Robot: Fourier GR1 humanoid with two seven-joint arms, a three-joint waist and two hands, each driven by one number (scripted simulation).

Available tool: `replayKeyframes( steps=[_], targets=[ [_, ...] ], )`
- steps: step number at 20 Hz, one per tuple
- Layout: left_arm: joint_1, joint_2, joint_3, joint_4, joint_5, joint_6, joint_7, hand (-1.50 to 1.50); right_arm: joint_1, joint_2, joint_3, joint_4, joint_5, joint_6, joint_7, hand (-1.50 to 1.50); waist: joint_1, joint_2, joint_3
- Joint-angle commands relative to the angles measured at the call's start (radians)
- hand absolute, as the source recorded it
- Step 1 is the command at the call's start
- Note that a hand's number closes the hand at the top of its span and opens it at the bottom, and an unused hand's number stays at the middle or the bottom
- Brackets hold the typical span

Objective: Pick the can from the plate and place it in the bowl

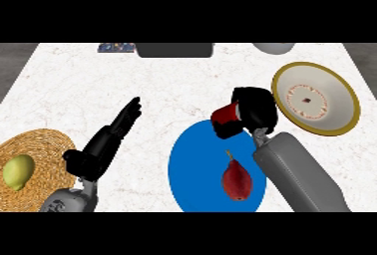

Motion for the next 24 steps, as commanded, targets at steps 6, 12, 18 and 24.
replayKeyframes(
  steps=[6,12,18,24],
  targets=[
    [-0.001,-0.007,0.011,-0.025,0.003,-0.001,0.019,0.00,-0.016,-0.012,-0.185,-0.230,-0.026,-0.222,0.013,1.50,-0.006,-0.001,0.001],
    [0.024,-0.003,0.013,-0.080,0.010,-0.049,0.061,0.00,-0.014,-0.029,-0.288,-0.152,-0.004,-0.226,-0.019,1.50,0.007,0.003,0.000],
    [0.012,-0.030,-0.006,-0.021,-0.051,-0.023,0.009,0.00,-0.096,-0.185,-0.394,-0.003,0.033,-0.235,-0.108,1.50,0.012,0.006,0.000],
    [0.012,-0.012,0.038,-0.047,-0.012,-0.062,0.019,0.00,-0.065,-0.237,-0.464,0.202,0.070,-0.439,-0.275,1.50,0.016,0.007,0.001]
  ],
)
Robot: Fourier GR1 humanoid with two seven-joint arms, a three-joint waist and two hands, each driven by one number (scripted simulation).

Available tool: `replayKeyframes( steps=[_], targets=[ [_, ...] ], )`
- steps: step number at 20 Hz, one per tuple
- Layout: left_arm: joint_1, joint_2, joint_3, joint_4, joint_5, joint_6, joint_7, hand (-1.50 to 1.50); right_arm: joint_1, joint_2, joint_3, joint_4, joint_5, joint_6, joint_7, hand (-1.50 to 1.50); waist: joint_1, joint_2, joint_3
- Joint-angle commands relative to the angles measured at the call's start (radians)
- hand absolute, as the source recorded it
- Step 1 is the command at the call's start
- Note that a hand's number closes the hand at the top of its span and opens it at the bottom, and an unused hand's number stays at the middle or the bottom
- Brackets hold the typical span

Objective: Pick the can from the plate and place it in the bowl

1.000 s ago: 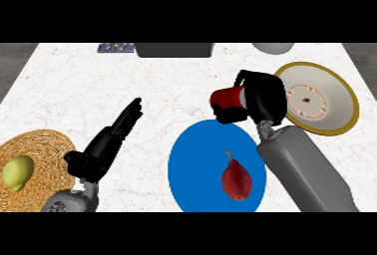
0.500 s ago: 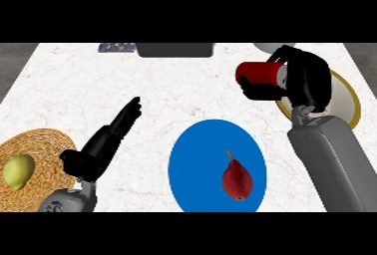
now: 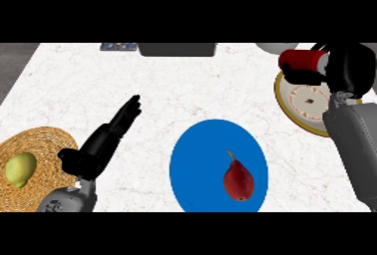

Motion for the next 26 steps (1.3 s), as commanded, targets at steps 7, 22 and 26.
replayKeyframes(
  steps=[7,22,26],
  targets=[
    [-0.037,-0.020,0.006,-0.021,0.001,0.001,0.042,0.00,-0.067,-0.057,-0.149,0.392,-0.172,0.168,-0.168,1.50,0.014,0.006,0.002],
    [-0.055,-0.033,0.030,0.066,-0.020,-0.019,-0.015,0.00,-0.162,-0.093,-0.415,0.621,-0.398,-0.071,-0.565,-1.50,0.002,0.007,0.002],
    [0.006,-0.024,0.017,0.038,-0.031,-0.029,-0.038,0.00,-0.180,-0.141,-0.511,0.629,-0.495,-0.047,-0.552,-1.50,0.001,0.000,0.001]
  ],
)
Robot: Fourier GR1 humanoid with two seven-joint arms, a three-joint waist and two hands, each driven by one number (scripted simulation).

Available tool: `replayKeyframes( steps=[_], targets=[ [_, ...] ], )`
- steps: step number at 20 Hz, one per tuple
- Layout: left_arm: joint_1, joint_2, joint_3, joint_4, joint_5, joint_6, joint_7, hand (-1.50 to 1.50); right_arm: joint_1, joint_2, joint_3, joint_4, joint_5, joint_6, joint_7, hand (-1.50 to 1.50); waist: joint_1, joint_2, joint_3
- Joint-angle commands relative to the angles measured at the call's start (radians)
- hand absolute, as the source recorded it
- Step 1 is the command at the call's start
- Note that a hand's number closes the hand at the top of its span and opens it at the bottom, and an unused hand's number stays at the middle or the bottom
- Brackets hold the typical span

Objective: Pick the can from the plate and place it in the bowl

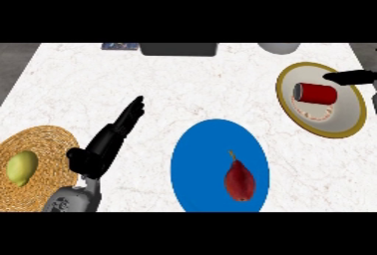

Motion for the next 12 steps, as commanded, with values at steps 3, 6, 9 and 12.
replayKeyframes(
  steps=[3,6,9,12],
  targets=[
    [-0.014,-0.009,0.017,-0.008,0.012,0.004,0.026,0.00,0.054,-0.118,-0.162,0.036,-0.163,0.065,-0.083,-1.50,-0.014,-0.004,0.000],
    [-0.028,-0.021,0.012,-0.025,0.001,0.013,0.048,0.00,0.066,-0.152,-0.191,0.030,-0.194,0.054,-0.071,-1.50,-0.015,-0.006,-0.001],
    [0.023,0.013,0.037,-0.001,0.006,-0.015,-0.019,0.00,0.189,-0.198,-0.283,0.033,-0.285,0.089,-0.198,-1.50,-0.024,-0.006,0.000],
    [-0.010,-0.012,0.031,0.010,0.001,0.000,0.020,0.00,0.245,-0.268,-0.327,0.051,-0.340,0.173,-0.247,-1.50,-0.023,-0.006,0.000]
  ],
)
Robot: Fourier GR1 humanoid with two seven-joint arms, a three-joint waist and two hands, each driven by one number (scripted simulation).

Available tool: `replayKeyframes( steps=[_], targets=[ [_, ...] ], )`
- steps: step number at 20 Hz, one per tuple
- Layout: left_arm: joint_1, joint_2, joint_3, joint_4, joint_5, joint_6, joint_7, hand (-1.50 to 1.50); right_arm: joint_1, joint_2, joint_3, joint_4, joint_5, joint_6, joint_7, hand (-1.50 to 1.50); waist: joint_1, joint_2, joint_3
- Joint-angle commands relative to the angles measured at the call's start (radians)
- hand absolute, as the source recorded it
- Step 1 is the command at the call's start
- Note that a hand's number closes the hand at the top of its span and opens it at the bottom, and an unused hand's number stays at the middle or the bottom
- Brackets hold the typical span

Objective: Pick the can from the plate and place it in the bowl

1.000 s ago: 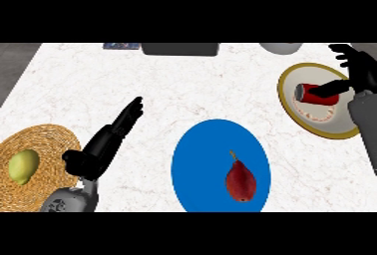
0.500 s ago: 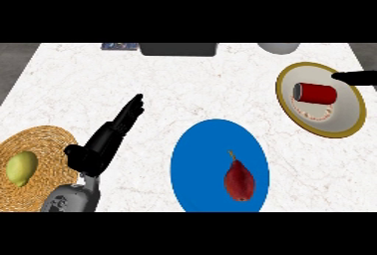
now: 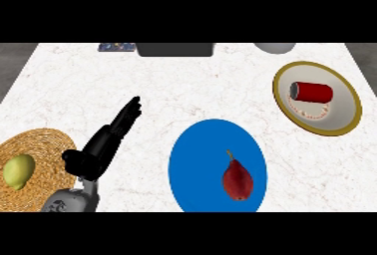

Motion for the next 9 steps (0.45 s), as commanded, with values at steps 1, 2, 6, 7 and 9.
replayKeyframes(
  steps=[1,2,6,7,9],
  targets=[
    [0.010,-0.008,0.002,-0.015,-0.009,0.011,0.006,0.00,0.108,-0.075,-0.095,0.024,-0.104,0.086,-0.116,-1.50,-0.001,-0.001,0.000],
    [-0.016,0.010,0.024,0.002,0.013,-0.015,0.012,0.00,0.149,-0.099,-0.114,0.019,-0.123,0.118,-0.133,-1.50,-0.008,-0.002,0.000],
    [-0.017,-0.013,-0.007,-0.016,-0.005,-0.011,0.031,0.00,0.213,-0.193,-0.135,0.143,-0.142,0.242,-0.245,-1.50,0.006,0.004,0.002],
    [0.034,-0.015,-0.021,0.022,-0.031,-0.010,-0.047,0.00,0.243,-0.160,-0.151,0.163,-0.162,0.259,-0.290,-1.50,0.006,0.004,0.002],
    [-0.076,-0.005,0.034,0.042,0.002,-0.020,0.019,0.00,0.249,-0.190,-0.146,0.186,-0.167,0.278,-0.313,-1.50,0.006,0.004,0.002]
  ],
)
